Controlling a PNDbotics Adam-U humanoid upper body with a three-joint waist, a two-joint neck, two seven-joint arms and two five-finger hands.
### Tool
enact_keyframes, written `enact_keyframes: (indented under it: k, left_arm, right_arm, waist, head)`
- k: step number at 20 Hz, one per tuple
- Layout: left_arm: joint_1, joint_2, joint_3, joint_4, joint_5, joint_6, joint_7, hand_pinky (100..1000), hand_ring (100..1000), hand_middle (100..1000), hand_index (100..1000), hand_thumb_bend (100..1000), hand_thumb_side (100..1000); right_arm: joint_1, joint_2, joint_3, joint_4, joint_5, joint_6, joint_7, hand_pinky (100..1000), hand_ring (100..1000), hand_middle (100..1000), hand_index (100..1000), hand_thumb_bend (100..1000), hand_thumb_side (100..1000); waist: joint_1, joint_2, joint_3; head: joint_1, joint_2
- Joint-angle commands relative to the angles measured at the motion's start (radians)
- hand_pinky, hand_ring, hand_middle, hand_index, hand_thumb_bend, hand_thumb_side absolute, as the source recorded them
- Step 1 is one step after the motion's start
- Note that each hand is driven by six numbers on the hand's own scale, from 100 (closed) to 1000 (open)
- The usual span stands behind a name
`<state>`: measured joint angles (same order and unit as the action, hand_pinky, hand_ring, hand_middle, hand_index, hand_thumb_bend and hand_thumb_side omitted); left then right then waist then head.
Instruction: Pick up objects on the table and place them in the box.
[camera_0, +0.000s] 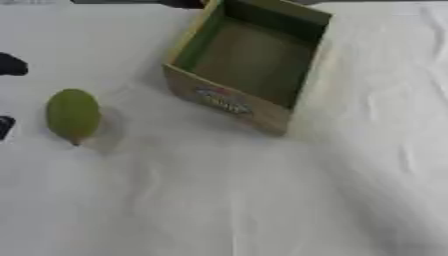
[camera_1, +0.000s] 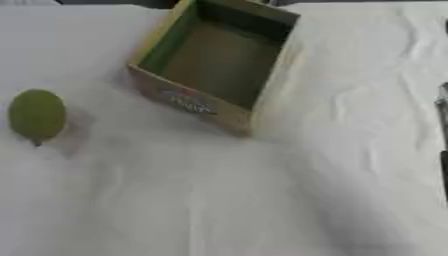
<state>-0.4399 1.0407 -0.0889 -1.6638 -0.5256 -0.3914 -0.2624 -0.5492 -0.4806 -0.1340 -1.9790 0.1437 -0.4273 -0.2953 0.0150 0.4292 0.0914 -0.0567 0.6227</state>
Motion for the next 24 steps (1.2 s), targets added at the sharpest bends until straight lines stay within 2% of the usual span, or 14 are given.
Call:
enact_keyframes:
  k: [1, 2, 4, 6, 8, 10, 11, 12, 16, 24]
  left_arm:
    - [-0.019, 0.015, -0.009, 0.049, 0.005, -0.025, -0.038, 937, 914, 873, 958, 231, 708]
    - [-0.023, 0.013, -0.015, 0.058, 0.017, -0.044, -0.06, 943, 921, 876, 960, 284, 826]
    - [-0.034, 0.009, -0.021, 0.069, 0.039, -0.086, -0.104, 944, 925, 871, 961, 338, 941]
    - [-0.046, 0.004, -0.024, 0.087, 0.055, -0.11, -0.138, 937, 921, 859, 958, 345, 940]
    - [-0.056, -0.001, -0.03, 0.112, 0.065, -0.115, -0.163, 931, 919, 850, 958, 344, 868]
    - [-0.066, -0.005, -0.038, 0.136, 0.072, -0.114, -0.191, 920, 912, 831, 954, 344, 665]
    - [-0.071, -0.007, -0.041, 0.145, 0.073, -0.113, -0.204, 920, 913, 830, 954, 350, 626]
    - [-0.077, -0.009, -0.043, 0.153, 0.069, -0.111, -0.213, 920, 917, 834, 958, 394, 549]
    - [-0.103, -0.024, -0.053, 0.177, 0.045, -0.1, -0.219, 920, 923, 838, 958, 423, 493]
    - [-0.178, -0.075, -0.069, 0.26, -0.003, -0.077, -0.219, 917, 927, 845, 960, 394, 445]
  right_arm:
    - [-0.013, -0.018, -0.001, -0.021, -0.005, -0.003, 0.005, 831, 774, 548, 729, 100, 502]
    - [-0.013, -0.018, -0.001, -0.021, -0.006, -0.003, 0.005, 831, 774, 548, 729, 100, 502]
    - [-0.014, -0.018, 0.0, -0.021, -0.007, -0.003, 0.005, 831, 774, 548, 729, 100, 503]
    - [-0.013, -0.018, 0.0, -0.021, -0.007, -0.003, 0.006, 831, 773, 548, 729, 100, 503]
    - [-0.014, -0.018, 0.001, -0.021, -0.008, -0.003, 0.006, 831, 773, 548, 729, 100, 503]
    - [-0.014, -0.017, 0.001, -0.021, -0.009, -0.003, 0.007, 831, 773, 547, 729, 100, 502]
    - [-0.014, -0.017, 0.001, -0.021, -0.009, -0.003, 0.007, 831, 773, 547, 729, 100, 503]
    - [-0.014, -0.017, 0.001, -0.021, -0.009, -0.003, 0.007, 832, 774, 547, 729, 100, 504]
    - [-0.014, -0.016, 0.002, -0.021, -0.011, -0.003, 0.008, 832, 773, 547, 729, 100, 504]
    - [-0.014, -0.012, 0.004, -0.021, -0.013, -0.004, 0.009, 832, 772, 545, 728, 100, 504]
  waist:
    - [0.003, -0.029, -0.002]
    - [0.004, -0.029, -0.003]
    - [0.004, -0.029, -0.004]
    - [0.005, -0.03, -0.004]
    - [0.006, -0.031, -0.005]
    - [0.006, -0.032, -0.007]
    - [0.007, -0.032, -0.007]
    - [0.007, -0.032, -0.008]
    - [0.007, -0.032, -0.01]
    - [0.005, -0.034, -0.015]
  head:
    - [0.004, -0.007]
    - [0.005, -0.007]
    - [0.006, -0.006]
    - [0.008, -0.005]
    - [0.009, -0.004]
    - [0.011, -0.004]
    - [0.011, -0.004]
    - [0.012, -0.004]
    - [0.016, -0.003]
    - [0.024, -0.002]
